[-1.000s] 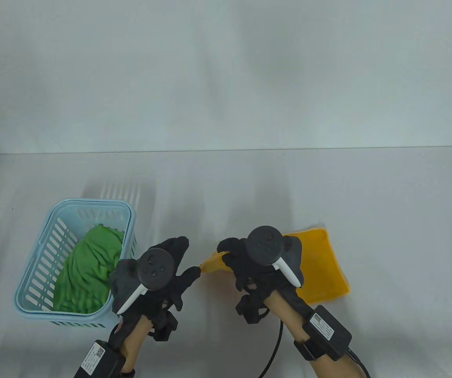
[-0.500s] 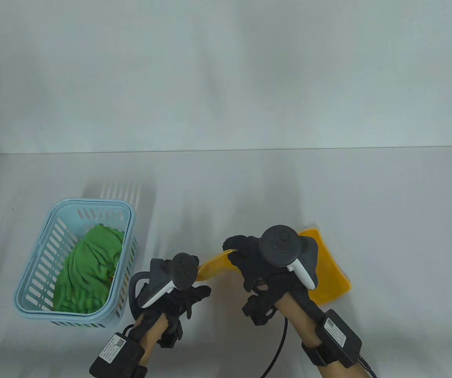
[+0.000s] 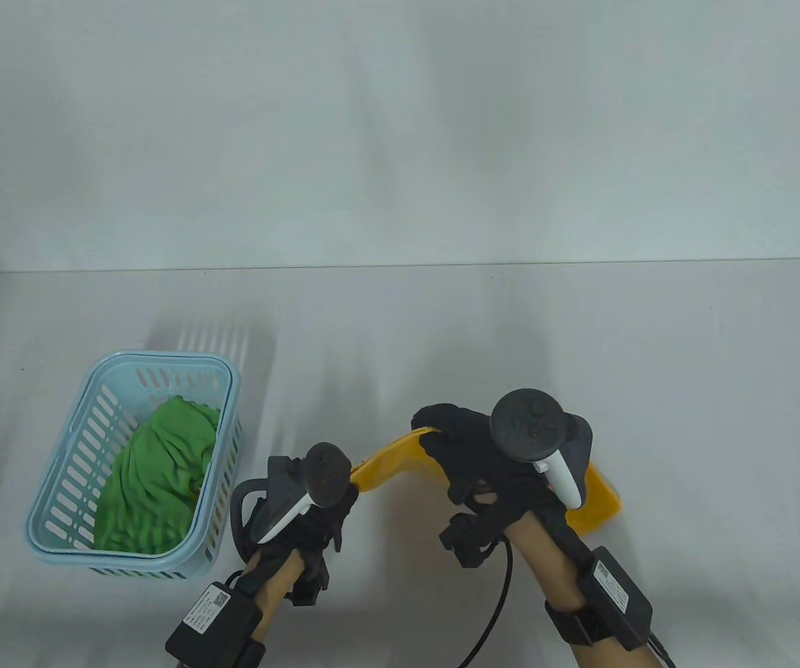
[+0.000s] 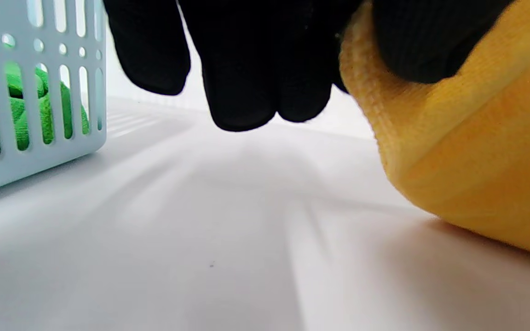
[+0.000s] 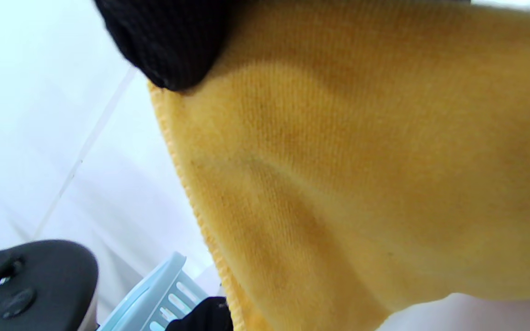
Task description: Roll square towel into towel roll
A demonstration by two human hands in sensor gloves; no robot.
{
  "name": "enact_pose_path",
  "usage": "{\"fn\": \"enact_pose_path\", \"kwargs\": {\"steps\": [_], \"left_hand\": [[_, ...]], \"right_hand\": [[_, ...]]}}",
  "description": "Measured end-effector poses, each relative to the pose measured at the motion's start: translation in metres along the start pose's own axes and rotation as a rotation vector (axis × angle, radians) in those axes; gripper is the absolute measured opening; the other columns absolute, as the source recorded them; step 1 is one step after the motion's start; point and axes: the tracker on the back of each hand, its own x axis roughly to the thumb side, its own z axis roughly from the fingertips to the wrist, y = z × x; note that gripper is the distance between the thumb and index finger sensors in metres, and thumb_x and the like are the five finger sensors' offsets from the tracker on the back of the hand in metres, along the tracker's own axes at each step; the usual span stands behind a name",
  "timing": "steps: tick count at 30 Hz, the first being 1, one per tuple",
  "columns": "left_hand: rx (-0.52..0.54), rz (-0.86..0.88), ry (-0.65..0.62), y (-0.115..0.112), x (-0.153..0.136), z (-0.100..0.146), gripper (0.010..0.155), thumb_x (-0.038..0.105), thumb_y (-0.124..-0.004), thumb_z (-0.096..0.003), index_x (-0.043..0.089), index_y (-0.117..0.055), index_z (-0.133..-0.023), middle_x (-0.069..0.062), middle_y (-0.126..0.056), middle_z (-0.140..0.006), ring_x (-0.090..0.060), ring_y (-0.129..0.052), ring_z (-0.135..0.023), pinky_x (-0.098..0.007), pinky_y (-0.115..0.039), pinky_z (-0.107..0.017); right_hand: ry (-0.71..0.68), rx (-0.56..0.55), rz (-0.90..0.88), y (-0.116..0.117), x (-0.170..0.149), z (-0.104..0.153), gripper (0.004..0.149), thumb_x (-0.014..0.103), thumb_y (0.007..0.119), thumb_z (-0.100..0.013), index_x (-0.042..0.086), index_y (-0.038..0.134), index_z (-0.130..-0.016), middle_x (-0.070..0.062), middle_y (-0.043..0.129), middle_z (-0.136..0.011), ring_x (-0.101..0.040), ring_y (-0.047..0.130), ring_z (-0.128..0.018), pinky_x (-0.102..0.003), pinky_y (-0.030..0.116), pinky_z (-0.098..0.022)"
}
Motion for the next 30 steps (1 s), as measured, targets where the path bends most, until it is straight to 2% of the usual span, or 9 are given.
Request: {"fn": "enact_pose_path", "kwargs": {"steps": [8,12,18,21,23,30], "left_hand": [[0.094,0.225,0.014,0.026,-0.015,0.011,0.043,0.043,-0.079,-0.0402,0.036,-0.077,-0.083,0.010,-0.086,-0.089,-0.022,-0.094,-0.084,-0.052,-0.072,-0.069],[0.136,0.384,0.011,0.040,-0.023,0.017,0.043,0.043,-0.080,-0.0401,0.037,-0.080,-0.082,0.010,-0.087,-0.088,-0.022,-0.094,-0.084,-0.052,-0.072,-0.069],[0.155,0.645,-0.024,0.062,-0.032,0.024,0.043,0.042,-0.082,-0.0399,0.037,-0.081,-0.082,0.010,-0.085,-0.090,-0.022,-0.092,-0.086,-0.053,-0.071,-0.069],[0.153,0.766,-0.069,0.082,-0.033,0.024,0.043,0.042,-0.082,-0.0403,0.037,-0.080,-0.082,0.008,-0.082,-0.093,-0.023,-0.090,-0.088,-0.054,-0.070,-0.070],[0.165,0.808,-0.100,0.104,-0.031,0.024,0.043,0.042,-0.082,-0.0405,0.037,-0.080,-0.083,0.007,-0.080,-0.096,-0.024,-0.088,-0.090,-0.054,-0.069,-0.070],[0.213,0.811,-0.163,0.170,-0.016,0.029,0.043,0.042,-0.082,-0.0411,0.038,-0.079,-0.083,0.007,-0.080,-0.099,-0.025,-0.088,-0.091,-0.055,-0.068,-0.071]], "right_hand": [[0.046,-0.053,-0.084,-0.018,-0.013,-0.003,0.039,0.038,0.083,-0.035,0.037,0.084,-0.074,0.003,0.095,-0.068,-0.026,0.094,-0.059,-0.051,0.075,-0.053],[0.068,-0.079,-0.131,-0.029,-0.020,-0.004,0.039,0.038,0.084,-0.035,0.038,0.085,-0.074,0.003,0.092,-0.076,-0.027,0.092,-0.066,-0.052,0.073,-0.056],[0.073,-0.094,-0.231,-0.049,-0.016,-0.005,0.039,0.038,0.085,-0.035,0.038,0.086,-0.073,0.004,0.091,-0.078,-0.027,0.092,-0.068,-0.052,0.073,-0.057],[0.080,-0.084,-0.239,-0.065,-0.003,-0.010,0.038,0.037,0.085,-0.035,0.038,0.086,-0.073,0.003,0.091,-0.078,-0.027,0.092,-0.069,-0.053,0.073,-0.057],[0.067,-0.088,-0.222,-0.082,0.011,-0.012,0.038,0.038,0.085,-0.035,0.038,0.086,-0.073,0.004,0.092,-0.077,-0.027,0.092,-0.069,-0.052,0.073,-0.057],[0.040,-0.109,-0.232,-0.120,0.046,-0.006,0.038,0.038,0.084,-0.035,0.038,0.085,-0.074,0.004,0.094,-0.076,-0.027,0.094,-0.069,-0.053,0.074,-0.056]]}}
